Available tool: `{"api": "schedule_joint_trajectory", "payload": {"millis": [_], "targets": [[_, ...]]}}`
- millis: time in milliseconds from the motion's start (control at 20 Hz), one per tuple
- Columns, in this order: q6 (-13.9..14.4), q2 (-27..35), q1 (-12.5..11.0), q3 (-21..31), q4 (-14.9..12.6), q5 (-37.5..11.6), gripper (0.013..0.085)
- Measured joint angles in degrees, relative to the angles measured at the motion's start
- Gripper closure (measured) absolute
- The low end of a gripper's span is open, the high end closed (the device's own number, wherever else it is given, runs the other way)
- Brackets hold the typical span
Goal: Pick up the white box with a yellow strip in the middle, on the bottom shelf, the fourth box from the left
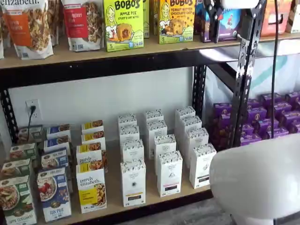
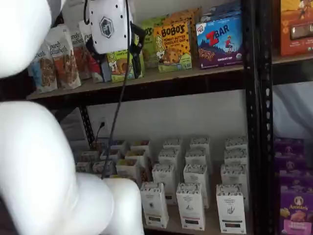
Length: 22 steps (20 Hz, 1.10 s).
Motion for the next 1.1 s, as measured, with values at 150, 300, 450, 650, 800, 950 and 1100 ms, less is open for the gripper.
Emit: {"api": "schedule_joint_trajectory", "payload": {"millis": [150,300,450,650,800,950,1100], "targets": [[-1.2,-0.2,-2.4,0.2,2.6,-0.3,0.013],[-1.7,-0.2,-3.0,0.2,3.0,-0.5,0.013],[-1.8,-0.2,-3.1,0.4,3.0,-0.9,0.013],[-0.8,-0.7,-1.4,2.1,1.9,-2.9,0.013],[0.5,-1.5,0.3,4.6,0.9,-5.5,0.013],[1.7,-2.1,1.9,8.1,0.0,-8.9,0.013],[3.1,-2.8,3.5,12.0,-0.7,-12.7,0.013]]}}
